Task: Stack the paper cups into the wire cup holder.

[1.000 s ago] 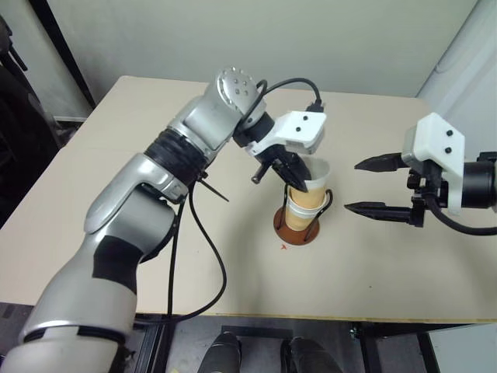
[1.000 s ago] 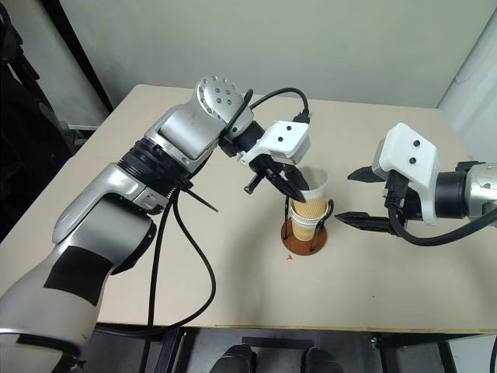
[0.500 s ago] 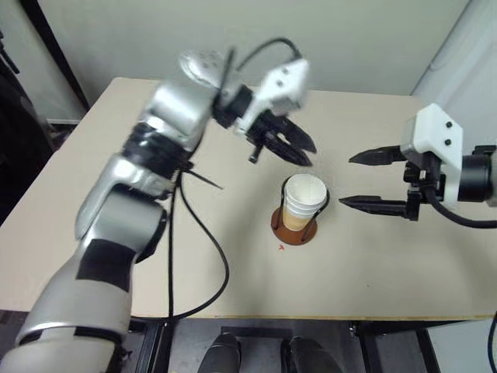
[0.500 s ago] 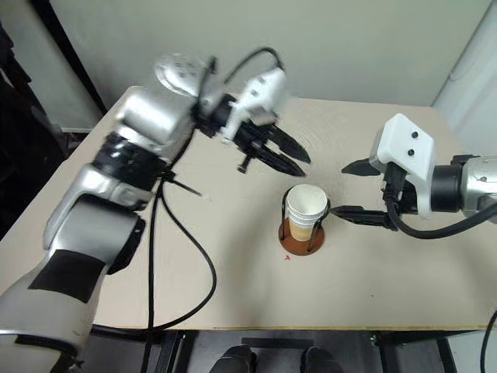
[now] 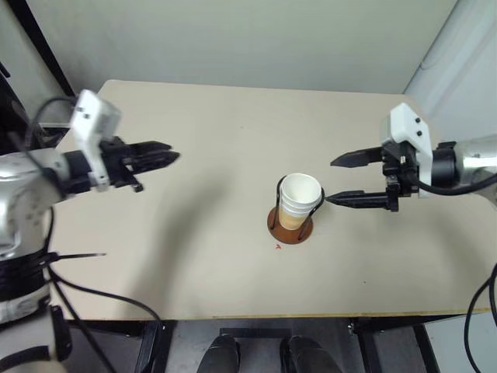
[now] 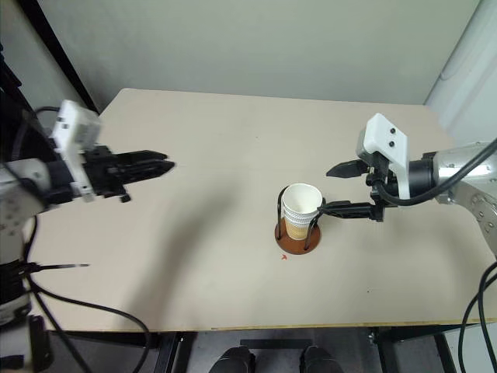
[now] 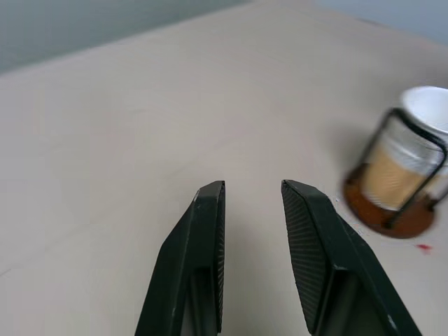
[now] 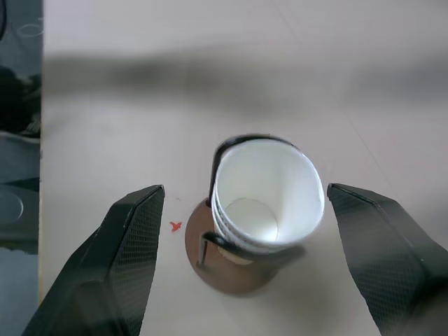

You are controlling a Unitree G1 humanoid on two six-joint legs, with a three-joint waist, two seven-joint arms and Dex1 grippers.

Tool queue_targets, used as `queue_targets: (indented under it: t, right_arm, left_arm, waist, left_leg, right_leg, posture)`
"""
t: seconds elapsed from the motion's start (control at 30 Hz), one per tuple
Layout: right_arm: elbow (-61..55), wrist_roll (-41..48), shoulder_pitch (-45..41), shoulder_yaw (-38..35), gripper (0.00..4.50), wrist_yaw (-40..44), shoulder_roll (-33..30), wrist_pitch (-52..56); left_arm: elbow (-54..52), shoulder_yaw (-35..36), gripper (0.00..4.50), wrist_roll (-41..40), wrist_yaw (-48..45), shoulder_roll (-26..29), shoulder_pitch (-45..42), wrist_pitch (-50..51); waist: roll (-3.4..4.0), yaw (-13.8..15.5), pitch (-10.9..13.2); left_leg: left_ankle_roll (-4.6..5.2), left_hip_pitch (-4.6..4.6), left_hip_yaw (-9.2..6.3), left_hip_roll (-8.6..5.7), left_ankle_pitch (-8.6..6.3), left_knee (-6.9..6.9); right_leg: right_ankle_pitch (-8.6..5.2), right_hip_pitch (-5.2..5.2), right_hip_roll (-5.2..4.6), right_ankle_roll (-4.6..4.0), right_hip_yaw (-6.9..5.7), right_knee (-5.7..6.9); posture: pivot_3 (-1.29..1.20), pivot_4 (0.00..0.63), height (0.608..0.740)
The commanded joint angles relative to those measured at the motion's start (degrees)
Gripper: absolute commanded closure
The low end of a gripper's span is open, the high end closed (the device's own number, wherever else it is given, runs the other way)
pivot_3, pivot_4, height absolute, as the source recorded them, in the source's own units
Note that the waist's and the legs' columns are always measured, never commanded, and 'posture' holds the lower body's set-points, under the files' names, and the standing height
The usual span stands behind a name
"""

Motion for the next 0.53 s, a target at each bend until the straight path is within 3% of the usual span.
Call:
queue_targets:
  t: [0.03,0.23,0.53]
  right_arm:
    - [0.5,-1.3,-1.3,0.1,0.63,2.5,0.3,-2.1]
    - [0.6,-1.7,-1.2,0.2,0.63,4.1,0.7,-2.0]
    - [-1.2,-1.6,-1.3,-0.2,0.63,3.8,1.6,0.1]
  left_arm:
    - [-3.2,5.6,3.17,-1.6,3.8,2.7,0.6,2.5]
    - [-3.8,7.7,3.17,-2.5,6.9,4.7,3.2,3.2]
    - [-3.4,4.9,3.17,-5.2,7.4,5.5,4.0,2.2]
  waist:
    - [0.00,0.0,0.0]
    - [0.01,-0.2,0.0]
    - [0.02,-0.4,0.0]
  left_leg:
    - [-0.01,0.04,0.00,0.00,0.02,-0.01]
    - [-0.03,0.35,0.02,0.05,0.08,-0.07]
    - [-0.02,0.36,0.01,0.07,0.14,-0.14]
  right_leg:
    - [0.03,0.02,0.00,-0.04,-0.01,0.00]
    - [0.15,0.24,0.02,-0.26,0.00,0.00]
    - [0.25,0.21,0.05,-0.48,0.00,0.00]
  posture:
    - [0.00,0.150,0.740]
    - [0.00,0.150,0.740]
    - [0.00,0.150,0.740]
